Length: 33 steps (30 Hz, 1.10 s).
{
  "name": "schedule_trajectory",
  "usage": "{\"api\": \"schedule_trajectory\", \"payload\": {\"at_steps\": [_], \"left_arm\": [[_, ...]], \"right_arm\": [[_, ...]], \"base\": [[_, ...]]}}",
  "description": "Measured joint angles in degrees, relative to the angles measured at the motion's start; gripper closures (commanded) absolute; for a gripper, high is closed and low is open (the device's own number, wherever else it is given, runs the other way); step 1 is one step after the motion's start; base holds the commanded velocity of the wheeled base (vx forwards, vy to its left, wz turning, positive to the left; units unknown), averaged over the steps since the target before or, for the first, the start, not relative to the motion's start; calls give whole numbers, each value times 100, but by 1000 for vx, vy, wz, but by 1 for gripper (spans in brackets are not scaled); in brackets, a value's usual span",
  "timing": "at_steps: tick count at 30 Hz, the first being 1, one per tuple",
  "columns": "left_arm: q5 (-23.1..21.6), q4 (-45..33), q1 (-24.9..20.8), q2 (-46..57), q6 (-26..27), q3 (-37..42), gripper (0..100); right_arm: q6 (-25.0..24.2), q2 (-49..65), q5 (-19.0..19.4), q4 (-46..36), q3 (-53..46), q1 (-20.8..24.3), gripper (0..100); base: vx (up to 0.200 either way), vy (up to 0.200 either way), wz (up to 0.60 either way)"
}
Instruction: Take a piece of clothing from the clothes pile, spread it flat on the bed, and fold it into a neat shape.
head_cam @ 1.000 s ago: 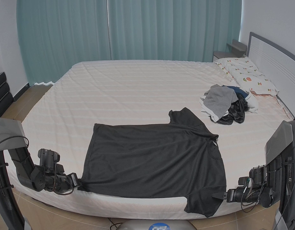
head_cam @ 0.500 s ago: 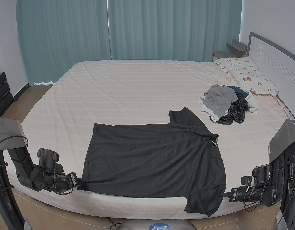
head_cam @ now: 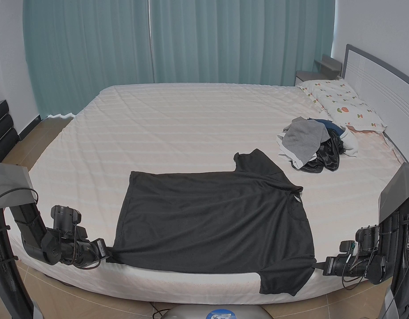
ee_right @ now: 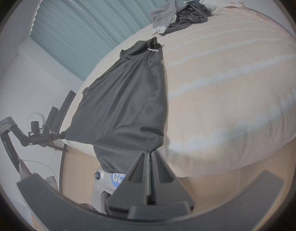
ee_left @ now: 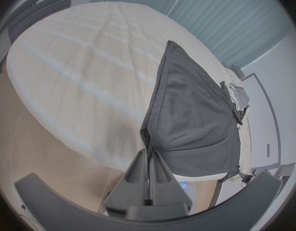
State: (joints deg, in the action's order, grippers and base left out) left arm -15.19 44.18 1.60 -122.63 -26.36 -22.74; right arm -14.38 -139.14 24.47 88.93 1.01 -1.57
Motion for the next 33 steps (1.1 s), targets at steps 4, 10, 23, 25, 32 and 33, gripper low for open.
{"api": "schedule_trajectory", "payload": {"at_steps": [4,10,23,25,32,33], "left_arm": [[-2,0,18,7,11,0,100],[-2,7,13,5,35,22,100],[0,10,-2,-26,37,20,100],[0,11,-2,-28,37,11,100],[0,10,-6,-33,37,5,100],[0,10,-6,-33,37,2,100]], "right_arm": [[-39,119,-6,0,-2,-112,100],[46,330,5,-471,-2,-241,100],[227,-41,134,2,17,-96,0],[207,-82,180,7,17,-13,0],[11,-127,263,13,78,256,0],[-72,-127,279,11,89,294,0]], "base": [[0,0,0],[0,0,0],[0,0,0],[0,0,0],[0,0,0],[0,0,0]]}}
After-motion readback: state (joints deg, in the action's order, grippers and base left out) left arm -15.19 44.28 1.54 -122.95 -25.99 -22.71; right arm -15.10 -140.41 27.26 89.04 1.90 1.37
